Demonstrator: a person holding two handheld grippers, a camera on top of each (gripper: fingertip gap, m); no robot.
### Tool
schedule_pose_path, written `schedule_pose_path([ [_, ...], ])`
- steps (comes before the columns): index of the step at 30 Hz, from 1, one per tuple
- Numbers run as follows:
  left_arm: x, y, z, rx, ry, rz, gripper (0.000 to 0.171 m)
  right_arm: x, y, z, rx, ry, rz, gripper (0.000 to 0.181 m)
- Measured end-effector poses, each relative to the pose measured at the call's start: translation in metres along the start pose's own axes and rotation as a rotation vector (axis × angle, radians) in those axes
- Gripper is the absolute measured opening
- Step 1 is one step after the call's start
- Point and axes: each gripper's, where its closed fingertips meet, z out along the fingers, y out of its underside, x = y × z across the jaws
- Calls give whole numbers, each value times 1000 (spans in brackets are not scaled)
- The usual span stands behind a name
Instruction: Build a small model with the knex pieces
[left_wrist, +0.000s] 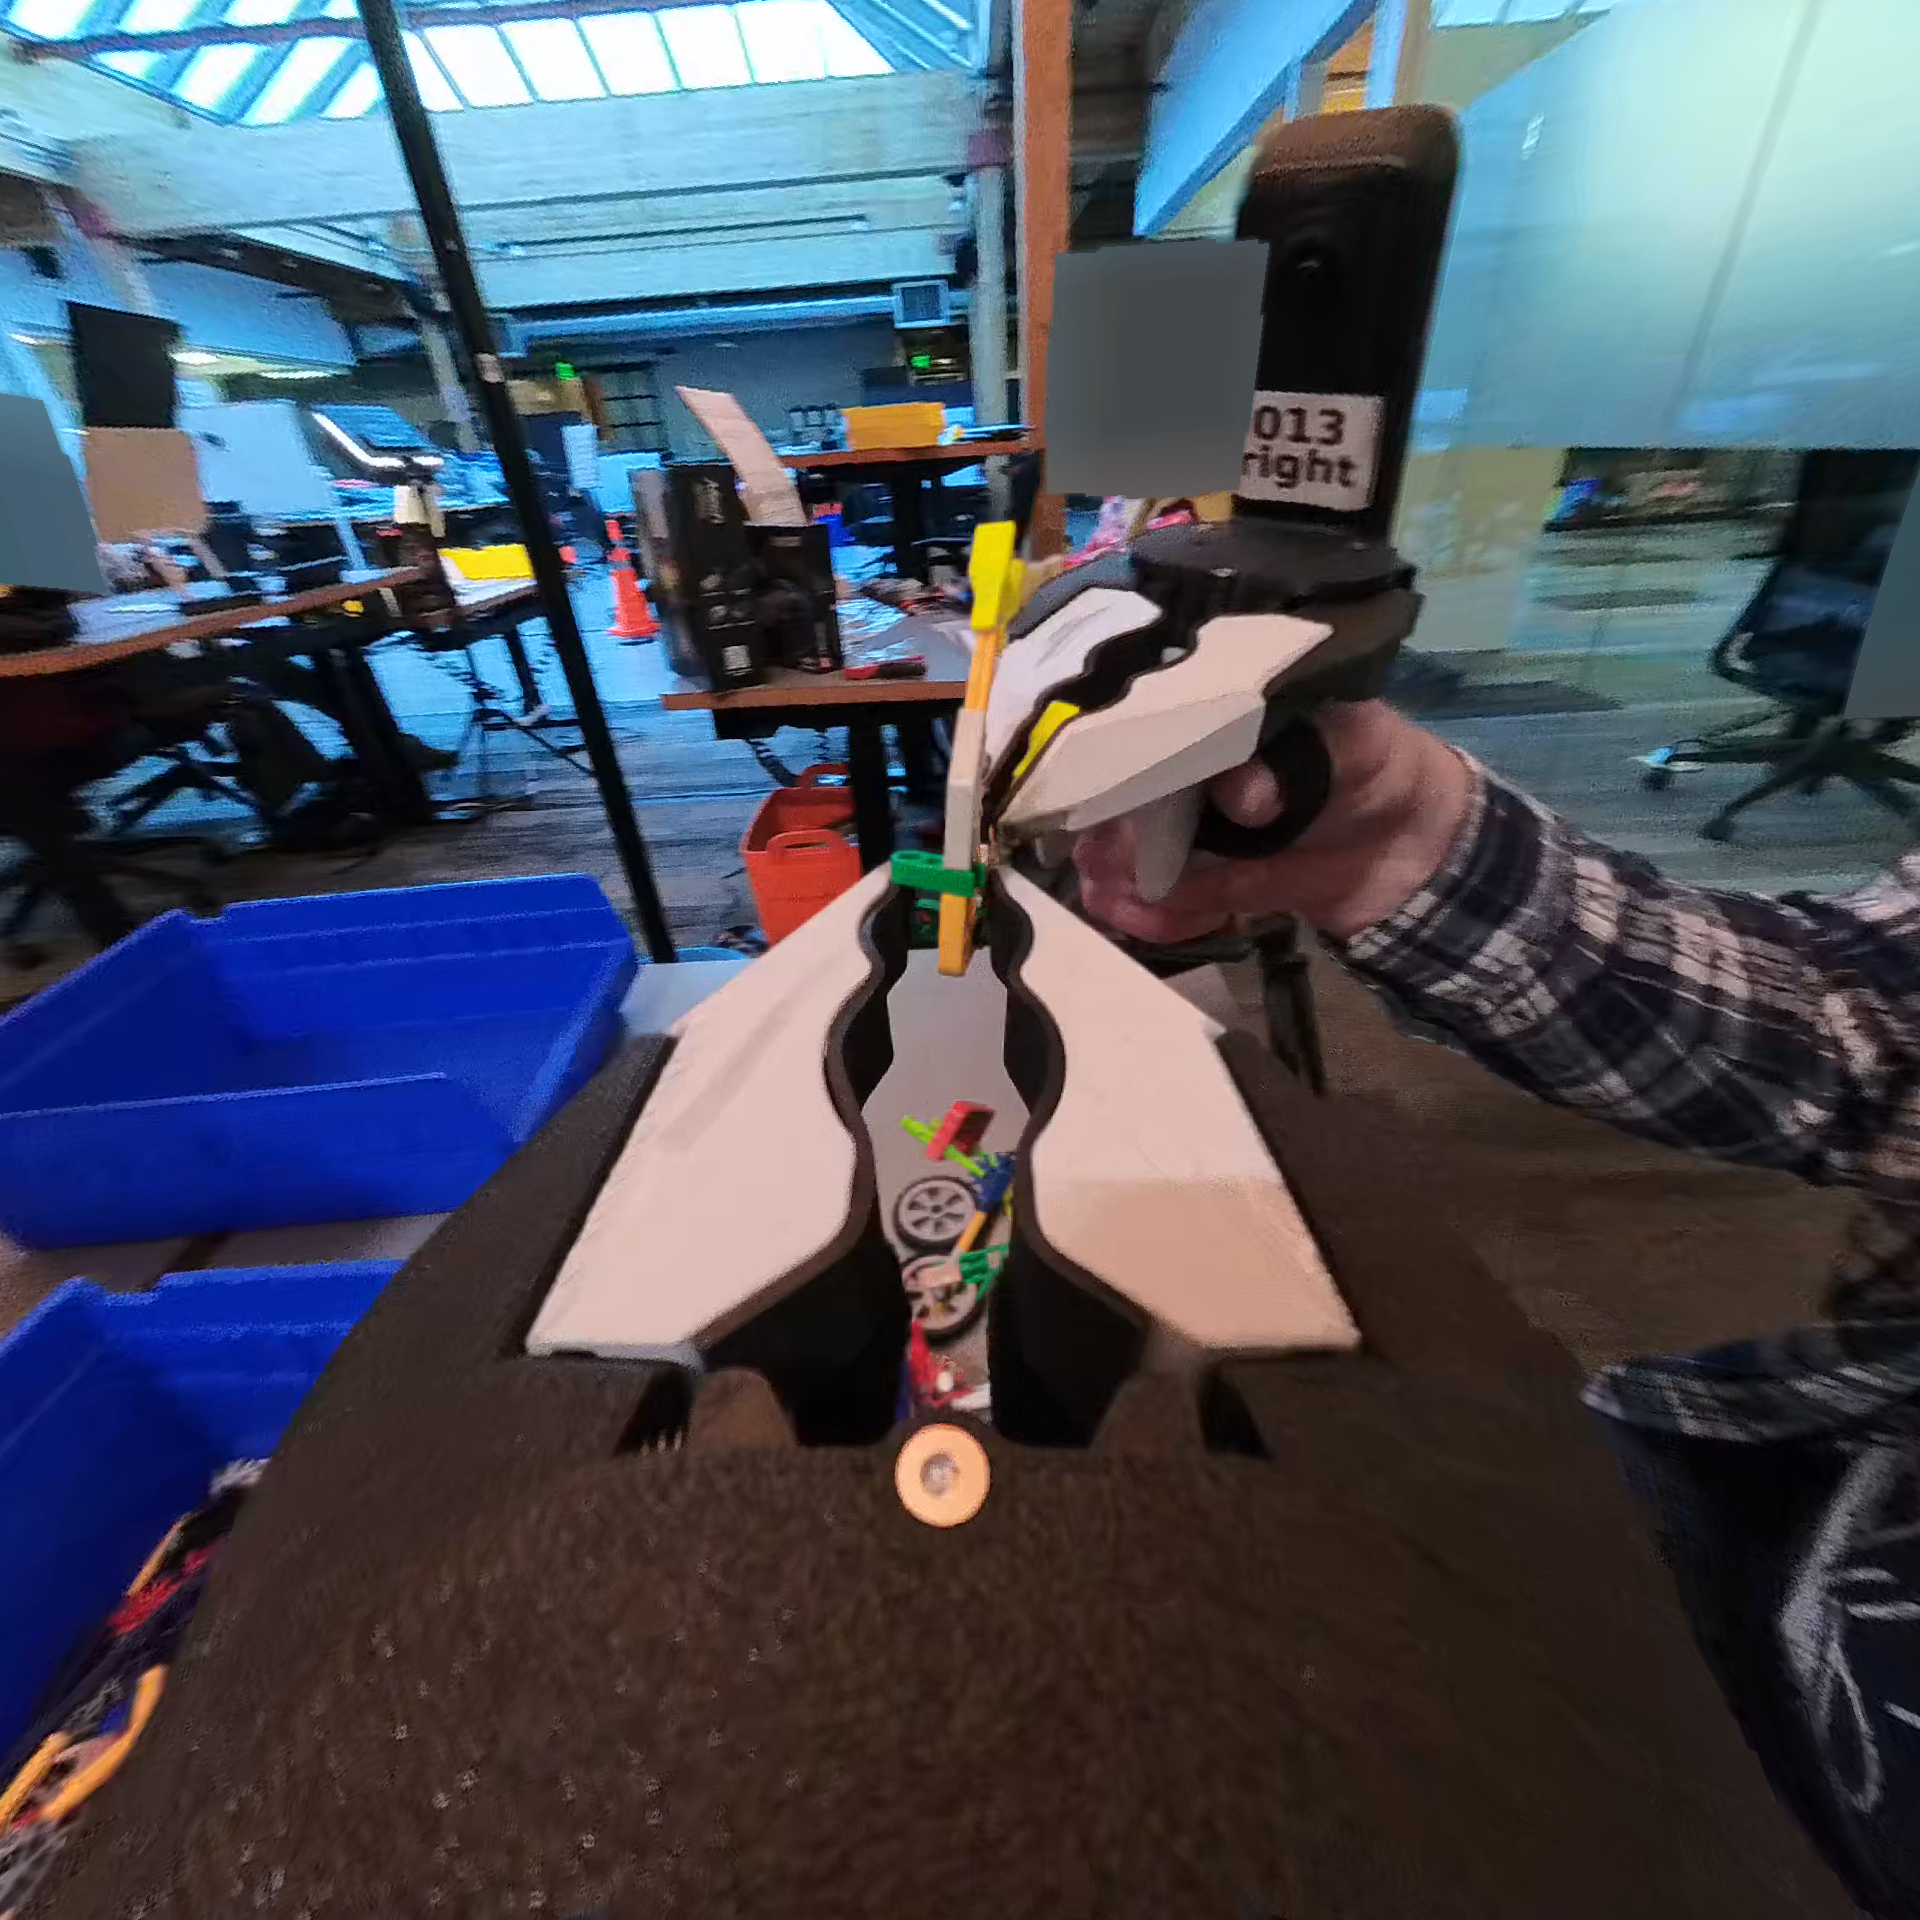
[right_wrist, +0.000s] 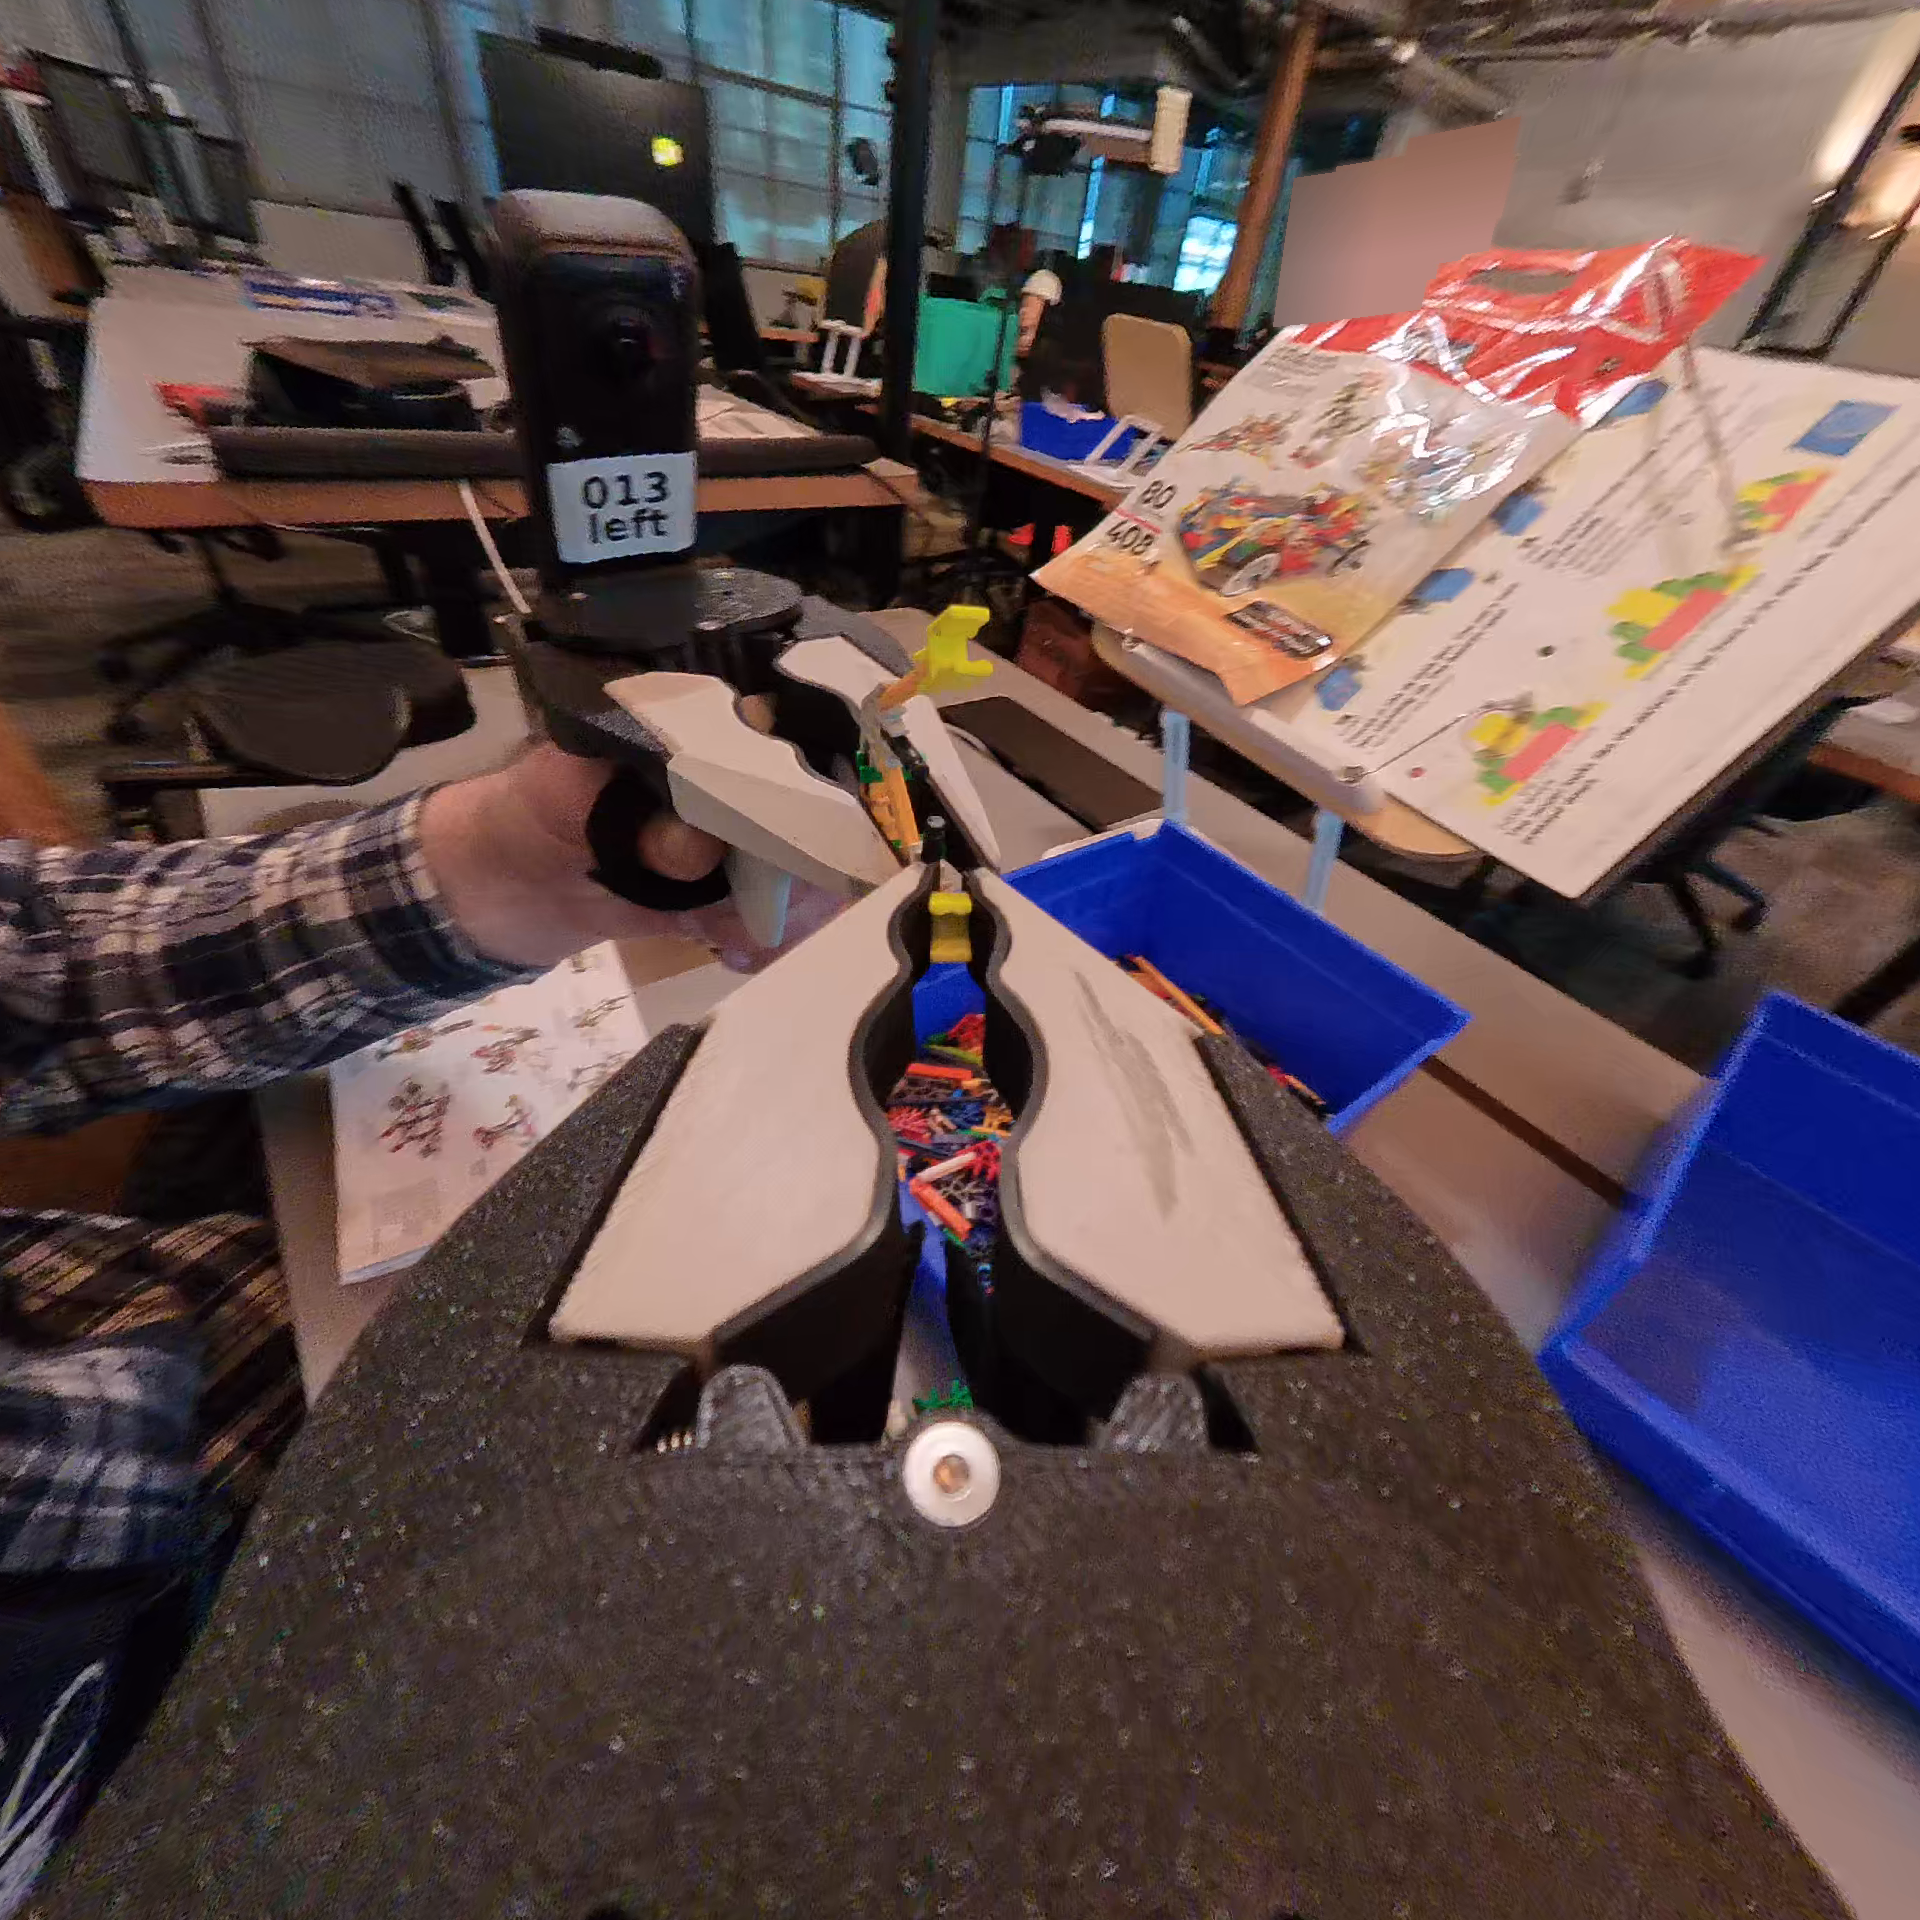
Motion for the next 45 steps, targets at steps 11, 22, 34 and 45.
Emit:
schedule_pose_path([
  [11, -29, -5, 2, 66, -205, -120, 11, 24, -8, 12, -41, 423, -375, 3],
  [22, -35, -17, -17, 175, -164, -266, 11, 21, -35, 1, 114, 488, -357, 4],
  [34, -26, 25, -42, -46, -111, -246, 11, -5, 20, -28, -50, 141, -31, 4],
  [45, -15, 55, -29, -140, -86, -215, 11, -44, 194, -81, -509, 19, 285, 4],
])
